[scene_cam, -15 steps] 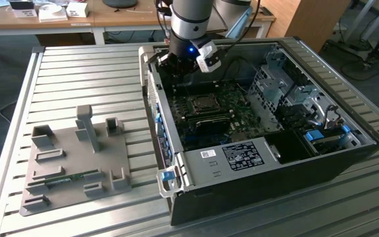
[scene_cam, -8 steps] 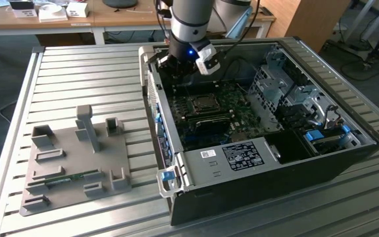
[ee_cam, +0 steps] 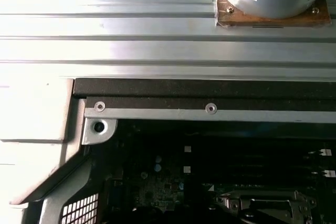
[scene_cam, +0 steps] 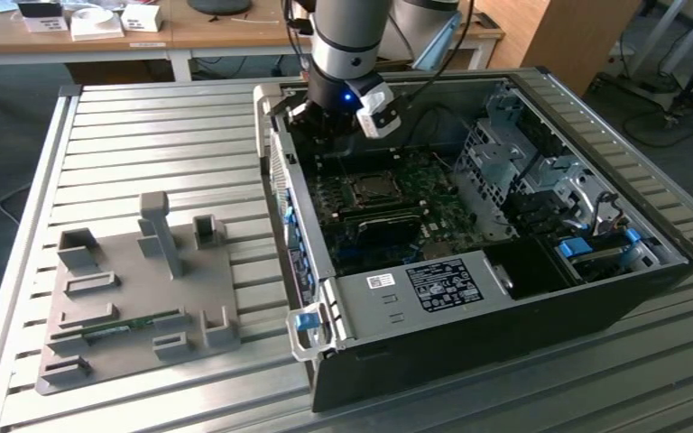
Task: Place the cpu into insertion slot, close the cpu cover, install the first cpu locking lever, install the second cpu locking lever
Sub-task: 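Install the first cpu locking lever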
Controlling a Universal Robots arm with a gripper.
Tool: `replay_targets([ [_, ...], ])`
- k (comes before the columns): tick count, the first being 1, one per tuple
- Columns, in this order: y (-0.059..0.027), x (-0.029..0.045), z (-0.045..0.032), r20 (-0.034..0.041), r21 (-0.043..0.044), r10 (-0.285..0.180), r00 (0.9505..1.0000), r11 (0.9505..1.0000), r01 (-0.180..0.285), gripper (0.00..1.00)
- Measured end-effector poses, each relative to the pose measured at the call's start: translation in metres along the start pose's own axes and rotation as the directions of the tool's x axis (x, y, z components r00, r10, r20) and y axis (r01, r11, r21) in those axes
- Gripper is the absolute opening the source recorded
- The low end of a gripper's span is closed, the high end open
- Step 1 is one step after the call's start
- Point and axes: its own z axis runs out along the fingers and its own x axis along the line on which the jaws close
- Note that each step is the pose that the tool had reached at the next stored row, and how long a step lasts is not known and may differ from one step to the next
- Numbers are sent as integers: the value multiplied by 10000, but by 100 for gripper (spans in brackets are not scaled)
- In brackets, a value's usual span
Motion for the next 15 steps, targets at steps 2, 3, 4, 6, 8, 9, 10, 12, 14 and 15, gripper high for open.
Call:
replay_targets([
  [2,0,-1,2,3,-145,6,10000,9999,-6,11],
  [3,0,-1,3,4,-167,6,10000,9999,-6,11],
  [4,0,-1,3,4,-167,7,10000,9999,-7,11],
  [6,0,-13,4,2,-169,5,10000,9999,-5,11],
  [8,-1,-43,6,2,-168,7,10000,9999,-7,11],
  [9,-2,-63,8,3,-169,7,10000,9999,-7,11],
  [10,-2,-85,9,3,-169,6,10000,9999,-6,11],
  [12,-3,-136,10,1,-168,6,10000,9999,-6,11],
  [14,-3,-191,12,0,-168,8,10000,9999,-8,11],
  [15,-4,-220,13,0,-168,8,10000,9999,-8,11],
])
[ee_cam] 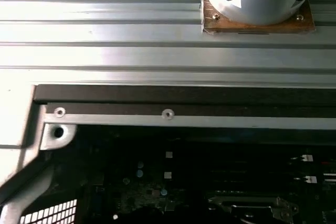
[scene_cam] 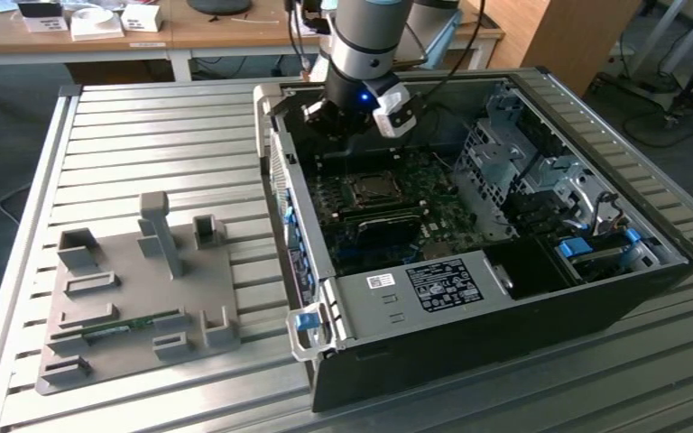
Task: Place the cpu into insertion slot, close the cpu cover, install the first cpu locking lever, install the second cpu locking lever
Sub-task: 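Install the first cpu locking lever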
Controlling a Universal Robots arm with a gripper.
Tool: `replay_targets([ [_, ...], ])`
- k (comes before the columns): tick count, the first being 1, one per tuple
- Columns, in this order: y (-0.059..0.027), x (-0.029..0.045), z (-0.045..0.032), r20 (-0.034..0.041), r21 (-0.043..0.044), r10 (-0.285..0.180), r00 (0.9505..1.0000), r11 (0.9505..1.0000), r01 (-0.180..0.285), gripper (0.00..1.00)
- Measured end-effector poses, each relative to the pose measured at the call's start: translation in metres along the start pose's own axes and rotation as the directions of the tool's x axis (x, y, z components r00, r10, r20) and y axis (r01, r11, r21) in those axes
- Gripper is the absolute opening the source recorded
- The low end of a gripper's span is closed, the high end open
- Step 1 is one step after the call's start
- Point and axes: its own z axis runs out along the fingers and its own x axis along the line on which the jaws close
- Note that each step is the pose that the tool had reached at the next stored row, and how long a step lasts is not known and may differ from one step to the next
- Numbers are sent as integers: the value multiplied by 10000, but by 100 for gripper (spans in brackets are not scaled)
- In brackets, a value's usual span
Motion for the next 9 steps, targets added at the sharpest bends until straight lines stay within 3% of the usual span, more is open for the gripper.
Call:
replay_targets([
  [9,-3,-273,8,-20,0,6,10000,10000,-6,11],
])
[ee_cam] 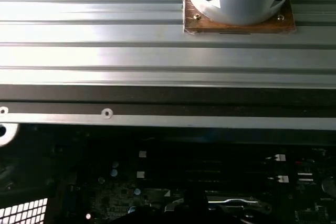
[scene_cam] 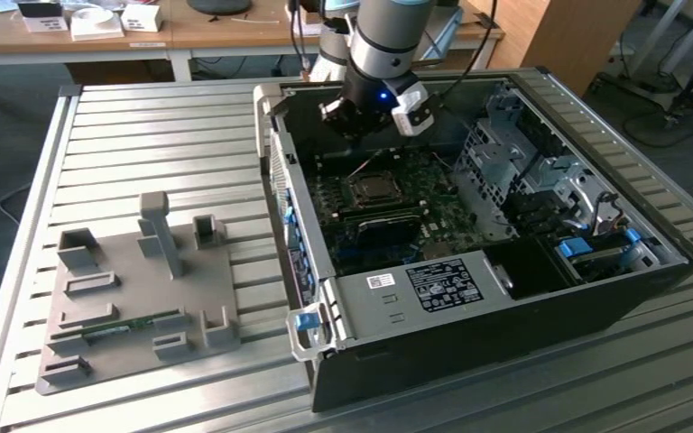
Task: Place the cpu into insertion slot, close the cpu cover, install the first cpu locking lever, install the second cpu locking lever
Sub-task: 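Install the first cpu locking lever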
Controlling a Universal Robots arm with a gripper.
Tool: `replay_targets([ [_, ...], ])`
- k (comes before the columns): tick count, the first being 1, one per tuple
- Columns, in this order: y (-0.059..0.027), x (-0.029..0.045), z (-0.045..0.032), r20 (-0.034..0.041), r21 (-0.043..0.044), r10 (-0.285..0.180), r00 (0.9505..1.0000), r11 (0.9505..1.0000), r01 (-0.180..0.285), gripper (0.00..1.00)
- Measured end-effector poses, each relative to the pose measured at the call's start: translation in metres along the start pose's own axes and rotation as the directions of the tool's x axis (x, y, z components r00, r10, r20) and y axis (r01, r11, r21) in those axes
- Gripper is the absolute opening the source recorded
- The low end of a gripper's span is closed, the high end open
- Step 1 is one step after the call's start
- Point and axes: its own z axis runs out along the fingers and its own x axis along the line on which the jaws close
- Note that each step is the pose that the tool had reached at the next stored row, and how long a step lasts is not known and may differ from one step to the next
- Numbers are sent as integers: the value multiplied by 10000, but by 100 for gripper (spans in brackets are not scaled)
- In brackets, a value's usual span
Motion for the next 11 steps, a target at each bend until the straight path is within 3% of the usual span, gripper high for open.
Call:
replay_targets([
  [5,0,-13,2,0,-1,0,10000,10000,0,11],
  [11,-15,-142,49,-10,1,3,10000,10000,-3,11],
])
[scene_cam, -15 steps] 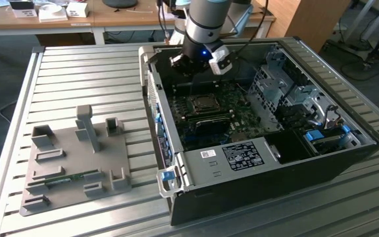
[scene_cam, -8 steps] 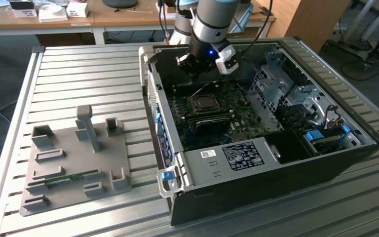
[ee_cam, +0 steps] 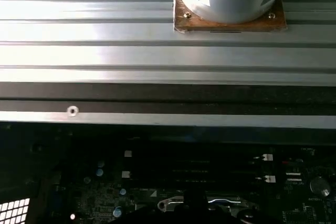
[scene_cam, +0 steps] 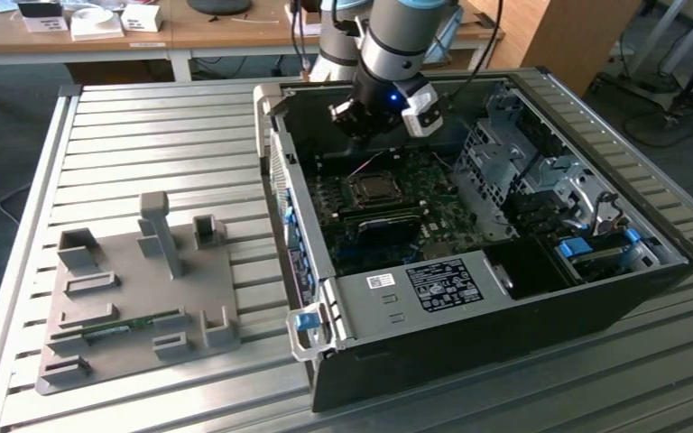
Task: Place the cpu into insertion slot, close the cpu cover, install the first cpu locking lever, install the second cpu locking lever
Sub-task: 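Install the first cpu locking lever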
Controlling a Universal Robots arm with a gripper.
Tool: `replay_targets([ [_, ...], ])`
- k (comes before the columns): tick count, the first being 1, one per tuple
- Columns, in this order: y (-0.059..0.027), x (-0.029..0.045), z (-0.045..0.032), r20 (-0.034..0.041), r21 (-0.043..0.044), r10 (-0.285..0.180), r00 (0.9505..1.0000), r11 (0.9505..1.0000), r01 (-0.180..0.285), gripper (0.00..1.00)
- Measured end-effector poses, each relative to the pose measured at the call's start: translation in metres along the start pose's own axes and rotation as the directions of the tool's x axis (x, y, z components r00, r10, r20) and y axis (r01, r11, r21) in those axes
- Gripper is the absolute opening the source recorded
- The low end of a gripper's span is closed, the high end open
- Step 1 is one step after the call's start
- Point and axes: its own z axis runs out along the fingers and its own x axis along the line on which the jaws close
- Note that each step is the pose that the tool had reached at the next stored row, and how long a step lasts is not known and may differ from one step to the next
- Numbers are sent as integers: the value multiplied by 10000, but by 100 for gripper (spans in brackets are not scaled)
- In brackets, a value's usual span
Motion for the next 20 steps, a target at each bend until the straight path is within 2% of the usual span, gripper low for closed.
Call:
replay_targets([
  [8,-39,-36,125,1,-1,-1,10000,10000,1,11],
  [12,-48,-90,157,0,-1,0,10000,10000,0,11],
  [17,-60,-108,201,2,-14,1,10000,10000,-1,11],
  [20,-60,-109,201,0,-12,1,10000,10000,-1,11],
])
